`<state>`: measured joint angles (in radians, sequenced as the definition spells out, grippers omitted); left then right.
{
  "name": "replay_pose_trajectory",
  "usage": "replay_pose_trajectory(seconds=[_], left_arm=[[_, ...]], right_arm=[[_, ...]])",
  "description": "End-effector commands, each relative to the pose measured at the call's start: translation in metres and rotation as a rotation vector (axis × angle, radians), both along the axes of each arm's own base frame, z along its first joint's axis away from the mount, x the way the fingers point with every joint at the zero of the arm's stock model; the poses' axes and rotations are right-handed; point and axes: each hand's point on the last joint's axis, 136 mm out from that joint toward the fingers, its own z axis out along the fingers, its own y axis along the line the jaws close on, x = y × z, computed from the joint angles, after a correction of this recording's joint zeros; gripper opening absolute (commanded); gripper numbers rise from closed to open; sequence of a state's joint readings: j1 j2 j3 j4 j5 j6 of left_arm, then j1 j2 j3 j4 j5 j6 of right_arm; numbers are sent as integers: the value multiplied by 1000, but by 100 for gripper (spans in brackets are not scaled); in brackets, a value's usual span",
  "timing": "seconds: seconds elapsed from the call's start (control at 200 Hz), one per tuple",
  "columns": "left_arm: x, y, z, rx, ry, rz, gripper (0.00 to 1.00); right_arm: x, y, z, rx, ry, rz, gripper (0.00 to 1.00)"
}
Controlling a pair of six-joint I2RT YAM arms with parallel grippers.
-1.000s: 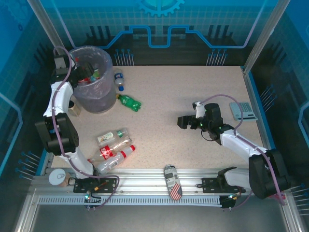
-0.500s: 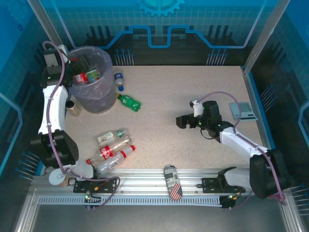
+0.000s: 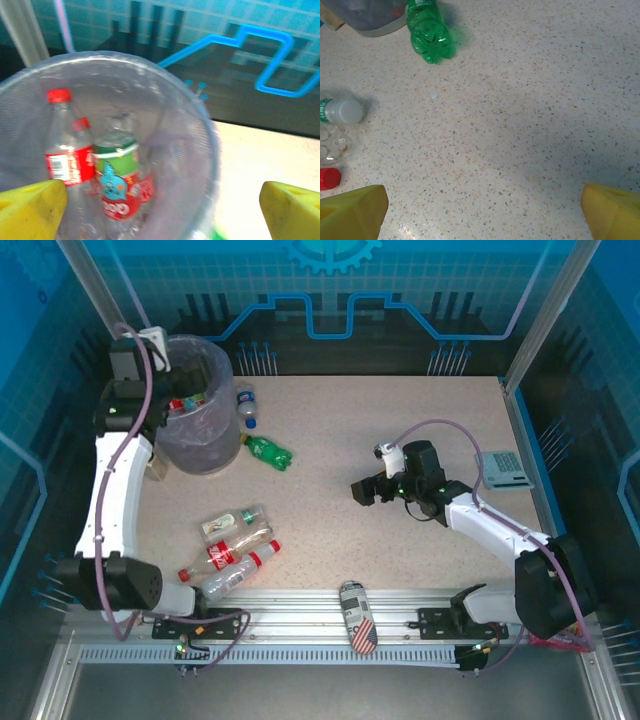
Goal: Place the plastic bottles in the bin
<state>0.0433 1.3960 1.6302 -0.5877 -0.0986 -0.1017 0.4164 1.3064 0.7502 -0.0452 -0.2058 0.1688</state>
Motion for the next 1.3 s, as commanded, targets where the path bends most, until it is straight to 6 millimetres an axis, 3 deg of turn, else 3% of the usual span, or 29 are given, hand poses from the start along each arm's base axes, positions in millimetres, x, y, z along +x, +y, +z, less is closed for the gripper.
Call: replay_pose_trajectory(seconds=[0.0, 0.12, 0.2, 0.315, 0.575, 0.725, 0.935, 1.076, 1.296], left_arm=[[-36, -33, 18, 52, -5, -24, 99], [-63, -88, 18, 0, -38, -101, 99], [-73, -124, 4, -68, -41, -165, 99], [-72, -161, -49, -205, 58, -194, 99], [-28, -190, -160, -514, 192, -12, 99], [-8, -193, -203, -561, 237, 96, 99], [15, -178, -251, -540, 255, 272, 99], [33, -166, -272, -498, 260, 354, 99], [52, -151, -290, -427, 246, 426, 99]], right_arm=[[8, -9, -1, -22, 18, -85, 100], [12, -21, -6, -40, 34, -150, 100], [13, -28, -10, -39, 54, -176, 100], [14, -34, -14, -34, 74, -194, 100], [10, -36, -21, -17, 96, -201, 100], [2, -43, -27, -35, 103, -213, 100], [-5, -54, -29, -46, 113, -222, 100], [-8, -58, -27, -53, 106, -222, 100], [-14, -65, -27, -62, 109, -232, 100]])
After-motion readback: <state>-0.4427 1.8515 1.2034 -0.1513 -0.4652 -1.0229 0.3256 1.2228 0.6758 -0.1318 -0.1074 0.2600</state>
